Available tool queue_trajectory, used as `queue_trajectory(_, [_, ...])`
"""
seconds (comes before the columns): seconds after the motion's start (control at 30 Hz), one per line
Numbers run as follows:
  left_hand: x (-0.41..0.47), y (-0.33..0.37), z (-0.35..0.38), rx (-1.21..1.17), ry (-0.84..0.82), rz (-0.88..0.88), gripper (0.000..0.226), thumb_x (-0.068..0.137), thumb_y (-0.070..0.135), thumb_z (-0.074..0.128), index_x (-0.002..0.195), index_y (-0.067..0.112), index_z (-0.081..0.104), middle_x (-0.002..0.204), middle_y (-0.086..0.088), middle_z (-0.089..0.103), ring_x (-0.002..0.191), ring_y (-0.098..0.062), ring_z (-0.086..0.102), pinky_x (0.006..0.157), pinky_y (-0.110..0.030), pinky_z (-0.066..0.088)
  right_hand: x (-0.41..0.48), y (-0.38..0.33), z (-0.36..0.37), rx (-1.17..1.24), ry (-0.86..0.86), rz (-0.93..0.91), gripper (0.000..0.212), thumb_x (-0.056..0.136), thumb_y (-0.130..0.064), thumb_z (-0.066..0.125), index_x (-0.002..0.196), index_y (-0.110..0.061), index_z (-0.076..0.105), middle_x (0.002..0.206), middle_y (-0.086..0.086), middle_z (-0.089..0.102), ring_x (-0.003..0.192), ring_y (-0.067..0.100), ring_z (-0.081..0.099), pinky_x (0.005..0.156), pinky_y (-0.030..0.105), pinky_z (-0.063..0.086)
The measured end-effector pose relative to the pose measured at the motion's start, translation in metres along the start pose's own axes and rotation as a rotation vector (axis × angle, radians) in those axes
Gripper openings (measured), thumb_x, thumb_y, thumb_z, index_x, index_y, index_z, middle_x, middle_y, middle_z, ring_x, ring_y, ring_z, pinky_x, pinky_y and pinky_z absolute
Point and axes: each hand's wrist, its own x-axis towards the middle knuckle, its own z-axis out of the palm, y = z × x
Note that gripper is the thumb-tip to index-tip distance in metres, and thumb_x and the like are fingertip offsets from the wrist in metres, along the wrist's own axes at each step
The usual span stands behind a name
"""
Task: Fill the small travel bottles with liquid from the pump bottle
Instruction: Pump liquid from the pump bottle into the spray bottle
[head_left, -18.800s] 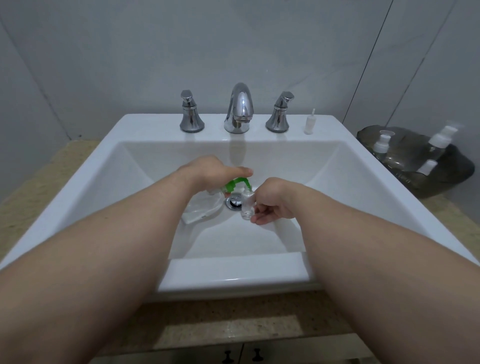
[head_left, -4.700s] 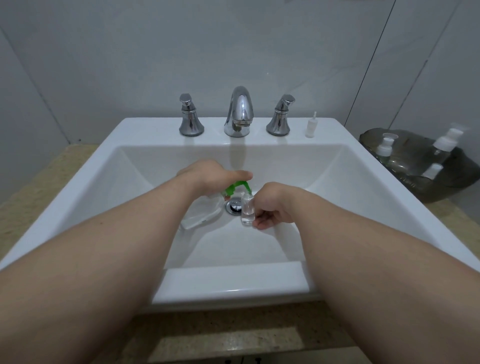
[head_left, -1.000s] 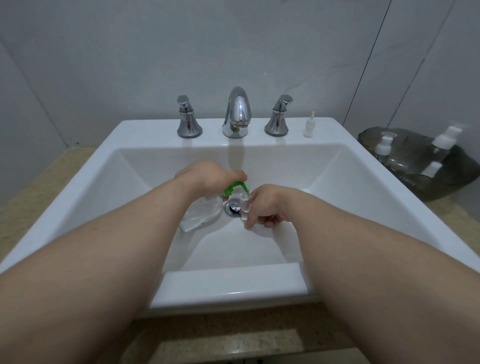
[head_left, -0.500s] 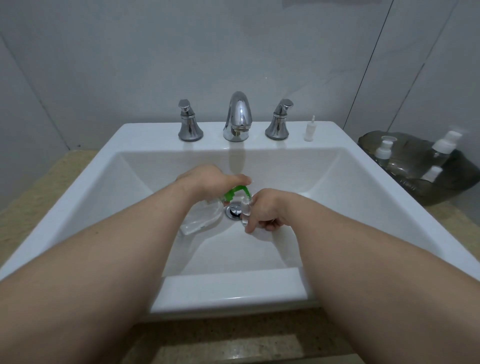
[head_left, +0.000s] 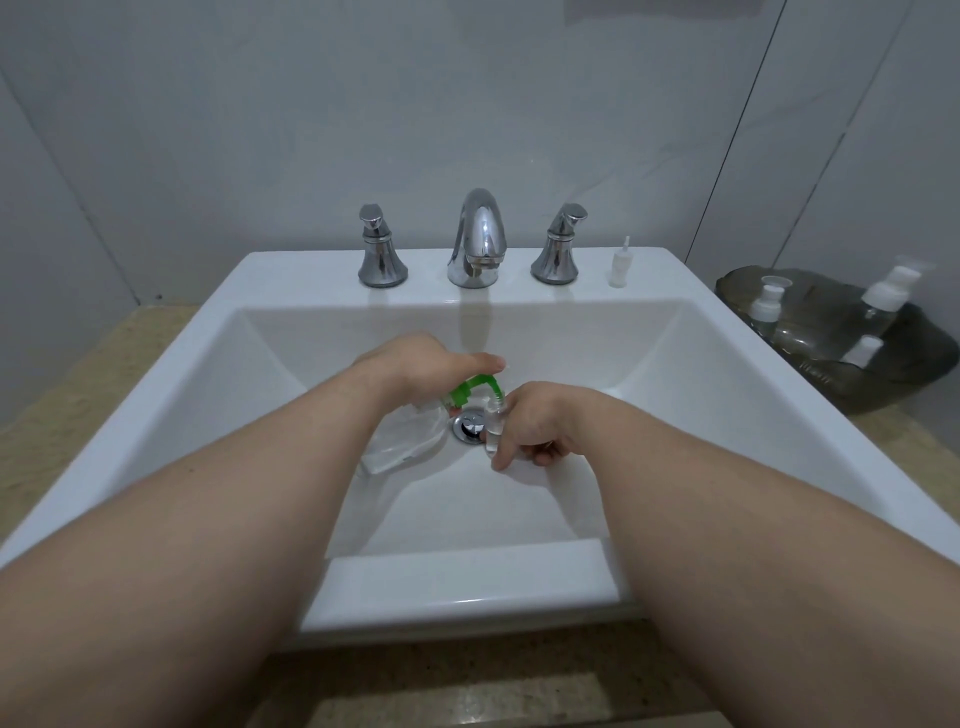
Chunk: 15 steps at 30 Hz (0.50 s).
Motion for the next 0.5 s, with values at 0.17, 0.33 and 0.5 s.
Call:
queue_trajectory(0.17, [0.0002,-0.0004,0.0001,0.002,0.011,0.001,0.084,0.053,0.092,0.064,0.075,0.013,0.076,0.077,-0.007,0.073,0.069,-0.025,0.061,0.073,-0.034,0.048,0.0020,0.0003,0.0002,-0.005,0.002,0.020,0.036,0.071,-0.006,0.087,0.099,-0.012,0.064,0.085,0.011,0.053,0.079,0.028,0.050,0.071,0.037,0.045])
queue_trajectory(0.33, [-0.0002,-0.0002,0.0006,0.020,0.022,0.004,0.080,0.059,0.091,0.064,0.075,0.013,0.076,0.079,-0.008,0.074,0.071,-0.026,0.063,0.078,-0.035,0.051,0.0030,0.0010,-0.0001,0.006,0.004,0.026,0.036,0.070,-0.006,0.088,0.097,-0.013,0.065,0.083,0.011,0.054,0.078,0.027,0.051,0.070,0.038,0.045])
queue_trajectory(0.5, [-0.0018,0.0021,0.0008,0.029,0.024,0.002,0.078,0.062,0.090,0.065,0.075,0.013,0.075,0.076,-0.007,0.071,0.070,-0.026,0.062,0.075,-0.034,0.049,0.0022,0.0016,-0.0001,0.011,0.011,0.020,0.036,0.071,-0.005,0.088,0.096,-0.013,0.064,0.084,0.011,0.053,0.078,0.028,0.050,0.069,0.037,0.045])
